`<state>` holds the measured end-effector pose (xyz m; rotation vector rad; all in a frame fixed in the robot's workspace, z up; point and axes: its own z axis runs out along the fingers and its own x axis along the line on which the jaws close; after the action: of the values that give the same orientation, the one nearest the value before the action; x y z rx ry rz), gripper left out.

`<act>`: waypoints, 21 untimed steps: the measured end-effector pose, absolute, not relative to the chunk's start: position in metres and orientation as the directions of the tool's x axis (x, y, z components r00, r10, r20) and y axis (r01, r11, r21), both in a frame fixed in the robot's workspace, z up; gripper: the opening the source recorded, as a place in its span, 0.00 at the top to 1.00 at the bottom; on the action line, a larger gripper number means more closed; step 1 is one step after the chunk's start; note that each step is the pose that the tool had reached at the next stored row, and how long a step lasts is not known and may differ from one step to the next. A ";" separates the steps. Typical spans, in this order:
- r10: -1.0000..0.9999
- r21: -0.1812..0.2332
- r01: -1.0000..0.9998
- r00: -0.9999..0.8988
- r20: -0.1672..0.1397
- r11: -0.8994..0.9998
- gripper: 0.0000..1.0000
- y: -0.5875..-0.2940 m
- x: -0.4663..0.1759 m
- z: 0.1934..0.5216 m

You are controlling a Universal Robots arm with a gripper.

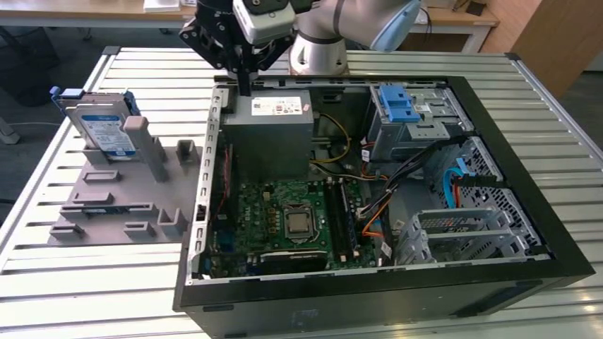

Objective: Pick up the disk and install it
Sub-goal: 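Reach for the disk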

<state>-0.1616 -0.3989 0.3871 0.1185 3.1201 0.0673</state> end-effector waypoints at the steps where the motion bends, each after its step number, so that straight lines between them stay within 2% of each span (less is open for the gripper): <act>1: 0.076 0.044 0.075 -0.997 -0.017 0.996 0.89 -0.399 -0.162 0.387; 21: 0.076 0.044 0.076 -0.997 -0.016 0.996 0.89 -0.399 -0.169 0.386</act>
<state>-0.1686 -0.3989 0.3861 0.1187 3.1210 0.0674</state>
